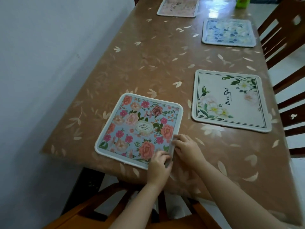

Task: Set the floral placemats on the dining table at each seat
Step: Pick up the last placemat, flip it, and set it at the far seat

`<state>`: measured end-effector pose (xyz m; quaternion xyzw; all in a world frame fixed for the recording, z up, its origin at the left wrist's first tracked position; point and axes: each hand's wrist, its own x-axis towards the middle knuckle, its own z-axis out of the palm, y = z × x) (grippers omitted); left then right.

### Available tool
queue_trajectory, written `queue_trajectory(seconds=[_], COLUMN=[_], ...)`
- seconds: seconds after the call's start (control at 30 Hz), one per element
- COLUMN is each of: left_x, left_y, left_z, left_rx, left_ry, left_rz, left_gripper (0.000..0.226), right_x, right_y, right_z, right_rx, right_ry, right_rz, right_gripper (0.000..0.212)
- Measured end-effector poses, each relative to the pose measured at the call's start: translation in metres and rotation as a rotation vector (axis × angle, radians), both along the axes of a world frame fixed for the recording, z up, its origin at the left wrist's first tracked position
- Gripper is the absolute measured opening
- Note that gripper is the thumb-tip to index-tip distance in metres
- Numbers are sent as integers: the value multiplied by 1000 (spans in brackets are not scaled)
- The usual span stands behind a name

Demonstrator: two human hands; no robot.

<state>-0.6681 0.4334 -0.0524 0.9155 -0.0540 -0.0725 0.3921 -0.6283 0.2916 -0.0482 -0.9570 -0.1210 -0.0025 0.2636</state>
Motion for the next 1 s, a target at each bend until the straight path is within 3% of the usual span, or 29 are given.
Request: queue_trajectory(seconds=[0.3,0.5,0.57,0.7,0.77,1.0], left_x=[6,5,5,10,17,35], left_y=[49,44,46,63,79,165], left_z=[-12,-15,-9,13,28,68], left_rx=[173,143,47,-237,-334,-352], left_ry=[-57,-27,-19,-44,-44,24], left_rz=[-66,-87,-122,-139,-119,-175], left_gripper=[43,55,49,15,15,12], right_x=[-22,-23,-21,-16,-15,-16], right_y=[10,17,24,41,57,100], right_z=[-2,5,14,32,41,56], right_rx=[-125,-96,-46,39,94,219], right_ry=[-17,13,26,7,-9,-22], right_rz=[105,98,63,-18,-37,-23], right_gripper=[36,25,19,11,8,13])
